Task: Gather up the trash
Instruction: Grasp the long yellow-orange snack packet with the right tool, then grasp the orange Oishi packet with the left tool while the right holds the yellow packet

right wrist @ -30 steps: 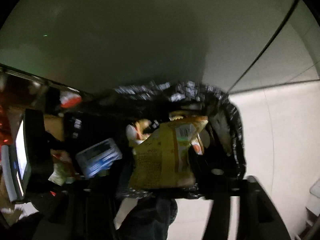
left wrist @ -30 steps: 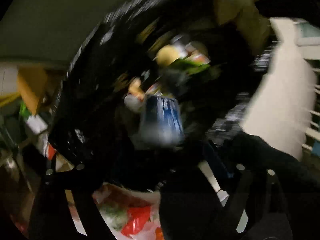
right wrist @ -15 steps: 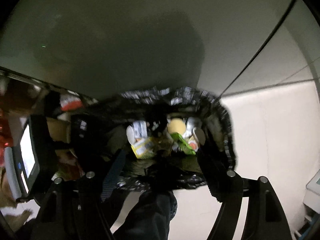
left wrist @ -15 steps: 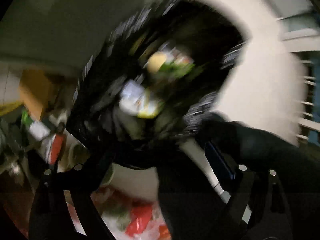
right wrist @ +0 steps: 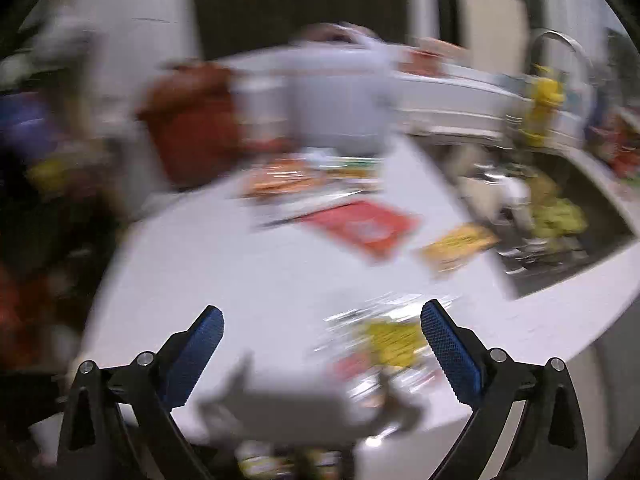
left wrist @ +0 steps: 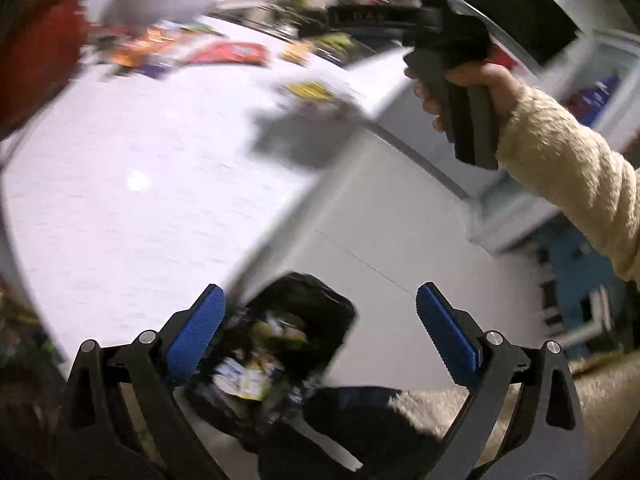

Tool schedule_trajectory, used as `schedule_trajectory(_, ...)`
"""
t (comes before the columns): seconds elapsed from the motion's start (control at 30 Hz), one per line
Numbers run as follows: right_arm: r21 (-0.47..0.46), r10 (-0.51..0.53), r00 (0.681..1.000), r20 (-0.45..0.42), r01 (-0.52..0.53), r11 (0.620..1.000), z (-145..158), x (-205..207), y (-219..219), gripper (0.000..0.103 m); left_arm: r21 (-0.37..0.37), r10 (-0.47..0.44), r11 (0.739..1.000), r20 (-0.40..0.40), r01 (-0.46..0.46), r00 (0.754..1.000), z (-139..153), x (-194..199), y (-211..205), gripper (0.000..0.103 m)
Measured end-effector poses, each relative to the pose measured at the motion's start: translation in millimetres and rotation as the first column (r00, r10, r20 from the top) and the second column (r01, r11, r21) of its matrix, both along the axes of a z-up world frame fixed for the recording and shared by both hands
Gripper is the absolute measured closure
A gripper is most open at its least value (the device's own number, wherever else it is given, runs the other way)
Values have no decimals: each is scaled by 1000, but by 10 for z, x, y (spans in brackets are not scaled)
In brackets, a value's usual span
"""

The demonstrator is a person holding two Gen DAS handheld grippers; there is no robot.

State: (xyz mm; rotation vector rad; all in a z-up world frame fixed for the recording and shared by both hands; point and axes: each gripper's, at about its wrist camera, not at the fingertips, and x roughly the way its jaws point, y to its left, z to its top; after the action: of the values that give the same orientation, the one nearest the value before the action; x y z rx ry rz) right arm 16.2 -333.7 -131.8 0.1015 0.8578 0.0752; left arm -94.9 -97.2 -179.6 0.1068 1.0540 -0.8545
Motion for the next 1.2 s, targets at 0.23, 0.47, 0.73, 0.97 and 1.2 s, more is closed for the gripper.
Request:
schedule_trajectory(0.23, -29, -303, 947, -103, 302, 953, -399, 898, -457, 20, 8, 172, 985, -4, -172, 985, 85, 143, 333, 9)
schedule_trajectory(0.47, -68, -363, 909, -206, 356, 932, -685, 1379, -484, 57, 42, 234, 971, 34, -236, 972, 246, 228, 444, 9)
schedule_trajectory(0.73, 106, -285, 945, -161, 303, 947, -399, 1000, -619, 69, 207, 171, 953, 237, -222, 956, 346, 845, 96, 9)
schedule_trajectory(0.97, 188, -221, 973, -72, 231, 955, 29, 341, -616, 69, 183, 261, 942, 133, -283, 956, 211, 2177, -260, 9)
schedule_trajectory(1.2, 255, -174, 983, -63, 184, 949, 48, -162, -542, 69, 218, 271, 932, 116, -291, 956, 175, 3259, -509, 9)
